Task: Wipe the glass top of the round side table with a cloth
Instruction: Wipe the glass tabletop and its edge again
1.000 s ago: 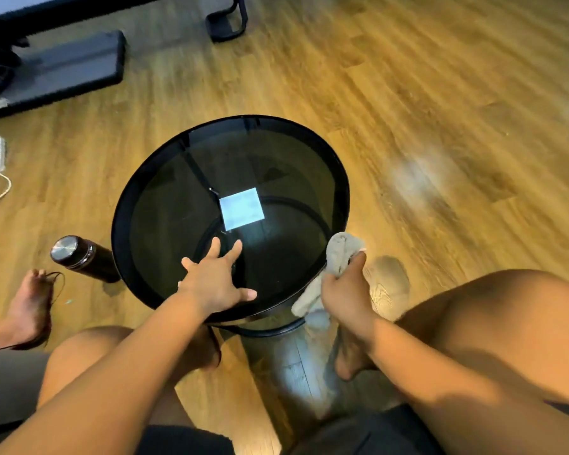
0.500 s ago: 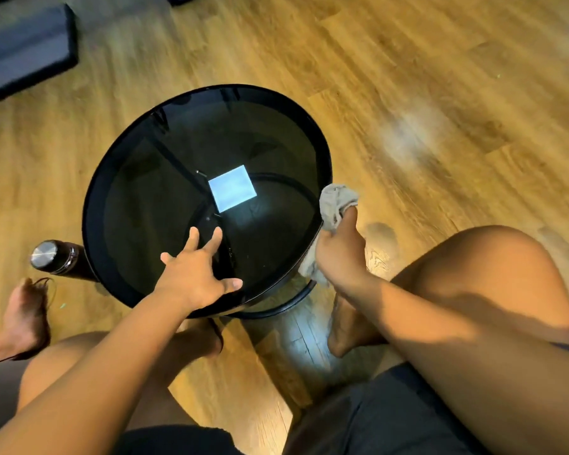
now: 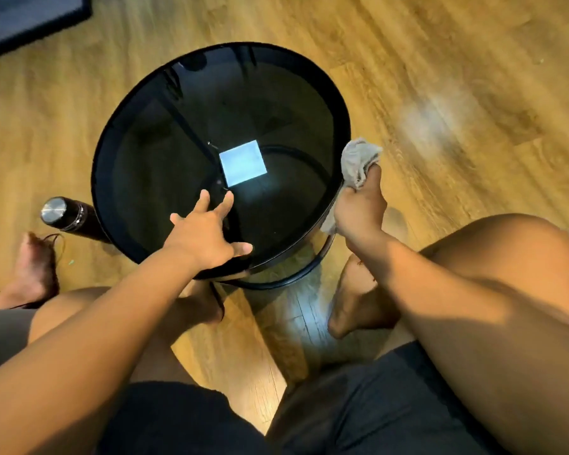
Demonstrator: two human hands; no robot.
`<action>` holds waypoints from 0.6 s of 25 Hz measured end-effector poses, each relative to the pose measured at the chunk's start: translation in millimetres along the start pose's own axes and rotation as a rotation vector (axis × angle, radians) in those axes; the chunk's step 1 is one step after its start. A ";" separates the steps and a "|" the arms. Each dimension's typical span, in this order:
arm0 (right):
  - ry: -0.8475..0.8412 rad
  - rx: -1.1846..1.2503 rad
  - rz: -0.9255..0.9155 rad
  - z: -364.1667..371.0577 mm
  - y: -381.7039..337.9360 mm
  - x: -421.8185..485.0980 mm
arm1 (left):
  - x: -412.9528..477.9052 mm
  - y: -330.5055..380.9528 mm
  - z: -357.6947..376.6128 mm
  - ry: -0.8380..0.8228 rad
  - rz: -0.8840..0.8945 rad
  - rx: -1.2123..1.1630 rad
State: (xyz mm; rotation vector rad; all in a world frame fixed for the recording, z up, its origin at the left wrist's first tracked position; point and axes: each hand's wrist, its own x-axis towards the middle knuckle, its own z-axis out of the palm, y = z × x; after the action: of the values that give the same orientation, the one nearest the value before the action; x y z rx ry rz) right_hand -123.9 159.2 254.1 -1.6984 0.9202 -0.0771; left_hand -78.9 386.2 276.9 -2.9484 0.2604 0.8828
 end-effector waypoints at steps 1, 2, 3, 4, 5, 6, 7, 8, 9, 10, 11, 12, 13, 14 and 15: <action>-0.035 0.001 0.063 6.7 0.1 -20.4 | 2.6 -3.1 1.8 0.003 -0.007 -0.003; -0.069 0.017 0.174 17.0 4.3 -45.3 | 5.6 -5.5 3.8 0.007 -0.012 -0.001; -0.112 0.053 0.292 26.0 8.5 -71.4 | 8.1 -8.0 6.1 0.006 -0.015 -0.005; -0.171 0.068 0.353 35.0 15.0 -98.1 | 8.1 -10.4 8.0 0.011 -0.017 -0.030; -0.210 0.040 0.343 41.5 21.9 -113.6 | 9.2 -11.8 9.8 0.022 -0.008 -0.050; -0.220 -0.027 0.278 41.1 24.8 -116.1 | 9.4 -11.4 10.6 0.032 0.008 -0.052; -0.155 -0.061 0.181 39.1 25.8 -110.3 | 6.0 -13.4 10.8 0.047 0.029 -0.048; -0.063 -0.039 0.164 33.4 23.5 -94.8 | 0.4 -16.9 10.1 0.077 0.049 -0.053; 0.009 -0.011 0.179 29.6 23.9 -71.3 | -7.0 -24.9 10.9 0.148 0.062 -0.089; 0.055 0.049 0.185 25.6 22.4 -51.4 | -14.0 -35.4 12.8 0.223 0.056 -0.151; 0.089 0.072 0.211 26.6 28.2 -38.6 | -22.5 -46.8 15.6 0.290 0.048 -0.225; 0.095 0.054 0.255 32.6 25.6 -47.2 | -29.2 -58.3 20.5 0.338 0.042 -0.320; 0.052 0.017 0.304 43.7 23.3 -61.3 | -33.2 -70.4 28.3 0.377 0.045 -0.399; -0.038 0.022 0.373 66.1 27.0 -84.4 | -38.9 -80.4 36.3 0.388 0.060 -0.474; -0.119 0.118 0.462 90.3 28.8 -112.3 | -43.0 -84.1 43.4 0.382 0.096 -0.544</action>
State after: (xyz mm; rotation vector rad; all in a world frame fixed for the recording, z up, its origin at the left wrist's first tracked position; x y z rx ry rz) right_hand -172.3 297.5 242.5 -1.3324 1.1713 0.2703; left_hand -122.9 479.5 264.5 -3.6340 0.2027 0.4344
